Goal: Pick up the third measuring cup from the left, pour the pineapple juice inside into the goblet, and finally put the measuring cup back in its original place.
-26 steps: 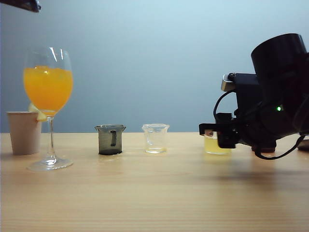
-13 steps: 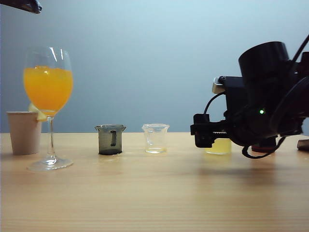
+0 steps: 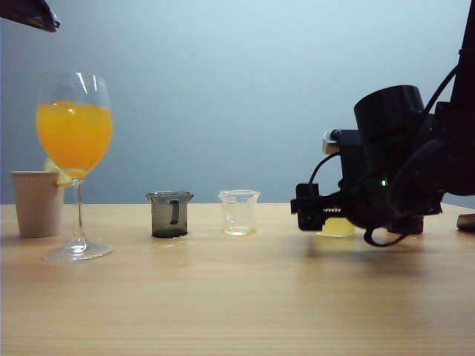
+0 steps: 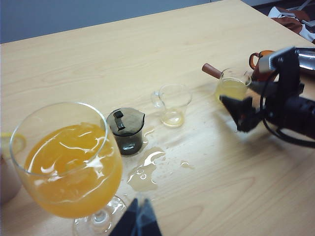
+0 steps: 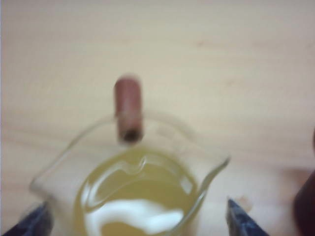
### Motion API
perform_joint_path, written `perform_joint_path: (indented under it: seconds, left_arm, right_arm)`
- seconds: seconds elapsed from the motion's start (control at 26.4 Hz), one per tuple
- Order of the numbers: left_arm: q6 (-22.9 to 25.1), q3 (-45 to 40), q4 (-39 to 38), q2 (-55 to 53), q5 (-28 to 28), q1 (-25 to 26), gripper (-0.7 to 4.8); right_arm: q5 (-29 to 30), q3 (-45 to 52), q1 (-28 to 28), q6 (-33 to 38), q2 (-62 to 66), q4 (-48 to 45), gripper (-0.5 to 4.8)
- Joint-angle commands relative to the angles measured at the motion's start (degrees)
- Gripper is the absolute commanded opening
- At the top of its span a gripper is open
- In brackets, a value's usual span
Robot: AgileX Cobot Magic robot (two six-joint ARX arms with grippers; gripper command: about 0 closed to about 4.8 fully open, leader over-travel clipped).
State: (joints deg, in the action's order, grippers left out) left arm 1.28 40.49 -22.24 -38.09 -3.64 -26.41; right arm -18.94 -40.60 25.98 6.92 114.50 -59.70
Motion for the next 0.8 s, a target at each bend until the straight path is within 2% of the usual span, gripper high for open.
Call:
perform_joint_path:
  seconds: [0.04,0.8]
  left_arm:
    - [-0.2,0.2,0.0,0.1,-0.2,0.0,-0.05]
    - [-0.2,0.1,-0.1,0.1,0.0,0.0,-0.05]
  right_arm:
    - [-0.2,-1.0,-0.8,0.0,0.5,-0.9,4.79]
    - [1.1,-5.1,-1.4,0.0,3.7,1.7,4.79]
